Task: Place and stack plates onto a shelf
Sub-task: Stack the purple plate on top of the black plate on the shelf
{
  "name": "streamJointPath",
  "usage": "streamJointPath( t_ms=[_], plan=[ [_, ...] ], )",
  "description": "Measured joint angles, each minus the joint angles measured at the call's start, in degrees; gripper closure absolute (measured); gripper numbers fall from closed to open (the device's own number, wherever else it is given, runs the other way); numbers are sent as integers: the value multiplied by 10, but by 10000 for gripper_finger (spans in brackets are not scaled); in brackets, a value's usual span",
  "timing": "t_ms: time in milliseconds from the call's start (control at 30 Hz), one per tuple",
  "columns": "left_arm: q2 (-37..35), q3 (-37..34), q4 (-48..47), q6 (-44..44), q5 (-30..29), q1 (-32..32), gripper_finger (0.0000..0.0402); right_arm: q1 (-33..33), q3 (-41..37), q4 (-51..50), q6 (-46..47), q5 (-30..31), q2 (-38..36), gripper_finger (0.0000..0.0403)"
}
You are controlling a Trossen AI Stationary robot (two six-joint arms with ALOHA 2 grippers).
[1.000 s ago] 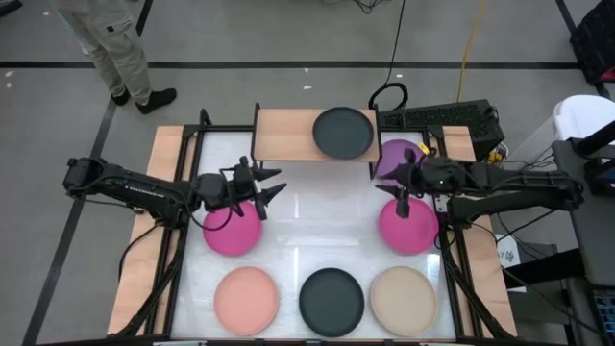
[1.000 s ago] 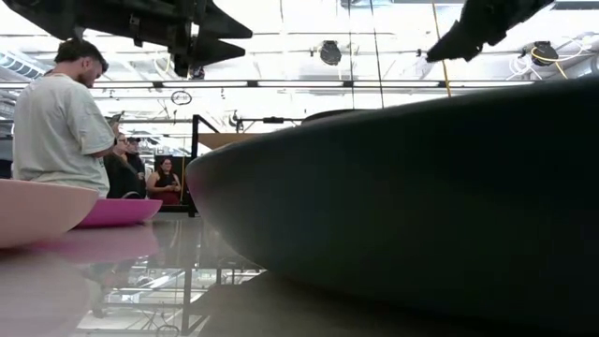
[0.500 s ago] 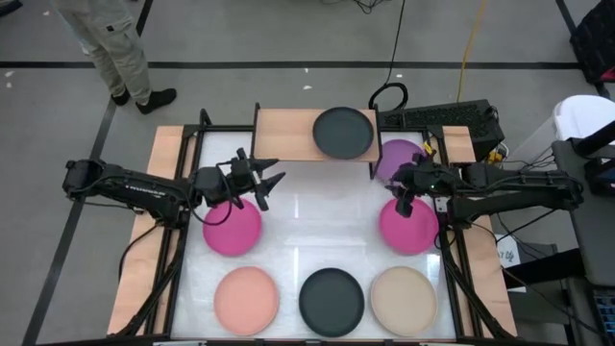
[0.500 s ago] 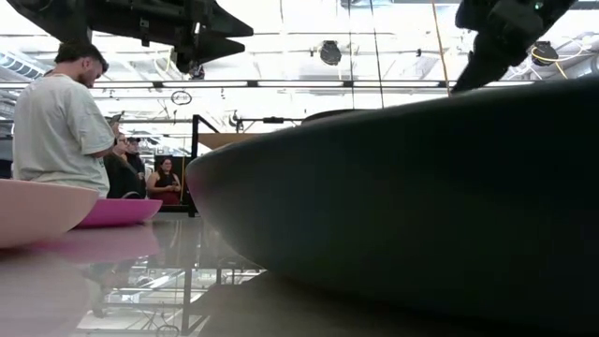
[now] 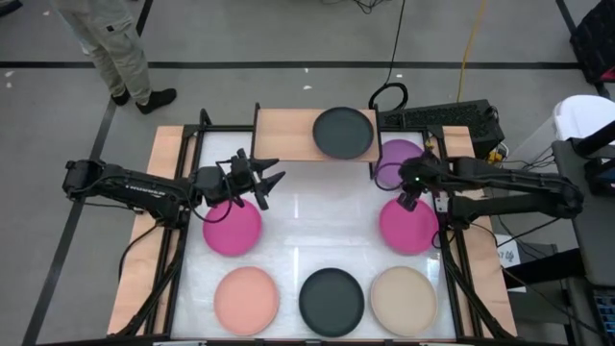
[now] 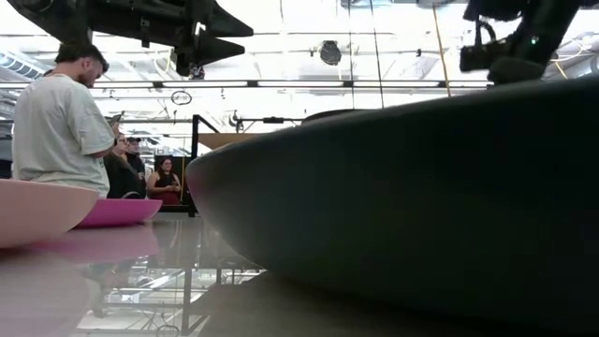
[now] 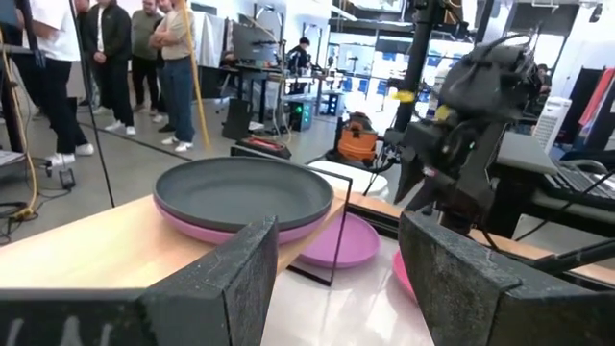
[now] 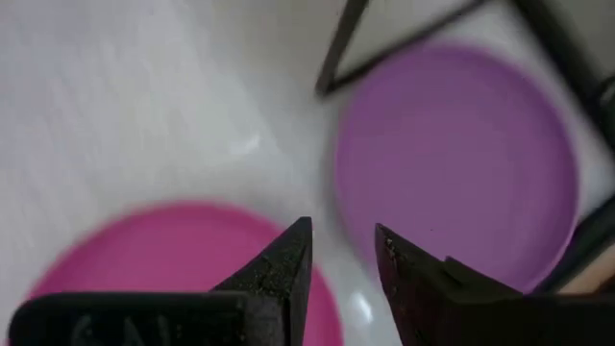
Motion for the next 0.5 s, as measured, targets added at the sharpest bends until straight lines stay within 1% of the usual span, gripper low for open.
streamJointPath(
  t_ms=[133,333,500],
  plan=[
    [0,0,0,-1,1,-6,181,-10,-3,-22,-2,-31,28,305],
    [0,0,-1,5,2,-6,181,-11,-30,15,-24,-32,65,303],
    [0,0,-1,8,2,-5,181,-22,-30,17,-26,-34,106,277]
  ],
)
